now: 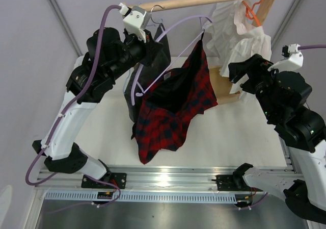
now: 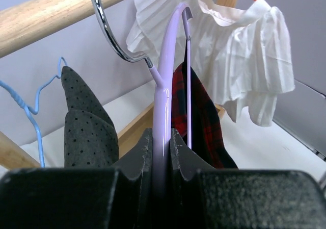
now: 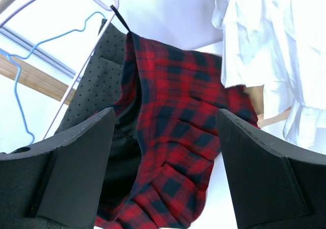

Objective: Place the skirt on the hanger

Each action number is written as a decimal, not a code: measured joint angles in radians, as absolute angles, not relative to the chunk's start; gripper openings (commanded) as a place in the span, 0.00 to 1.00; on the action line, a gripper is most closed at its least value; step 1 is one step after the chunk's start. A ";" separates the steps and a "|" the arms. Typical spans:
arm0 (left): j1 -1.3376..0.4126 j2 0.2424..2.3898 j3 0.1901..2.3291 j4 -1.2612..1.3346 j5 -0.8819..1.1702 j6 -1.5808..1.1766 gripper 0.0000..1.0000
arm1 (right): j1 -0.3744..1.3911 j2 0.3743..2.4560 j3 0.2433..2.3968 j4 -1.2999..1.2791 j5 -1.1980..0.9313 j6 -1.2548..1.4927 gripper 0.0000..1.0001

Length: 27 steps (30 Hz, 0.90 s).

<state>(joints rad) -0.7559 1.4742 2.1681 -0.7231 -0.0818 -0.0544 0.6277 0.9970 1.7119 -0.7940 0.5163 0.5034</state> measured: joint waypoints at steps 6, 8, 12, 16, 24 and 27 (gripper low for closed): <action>-0.756 1.541 2.202 -0.709 -0.128 -0.056 0.00 | 0.625 1.029 1.715 -0.798 0.517 0.503 0.85; -0.756 1.565 2.208 -0.698 -0.136 -0.055 0.00 | 0.624 1.041 1.715 -0.800 0.517 0.503 0.85; -0.756 1.647 2.297 -0.701 -0.161 -0.054 0.00 | 0.619 1.049 1.716 -0.803 0.516 0.503 0.85; -0.756 1.695 2.326 -0.676 -0.183 -0.054 0.00 | 0.612 1.050 1.720 -0.804 0.515 0.503 0.84; -0.756 1.748 2.353 -0.625 -0.211 -0.051 0.00 | 0.600 1.063 1.732 -0.805 0.503 0.503 0.84; -0.756 1.763 2.353 -0.600 -0.230 -0.043 0.00 | 0.596 1.065 1.732 -0.807 0.497 0.503 0.84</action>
<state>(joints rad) -0.7563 1.7630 2.3528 -0.5999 -0.2298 -0.0429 0.5957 1.0649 1.7321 -0.8066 0.4969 0.5030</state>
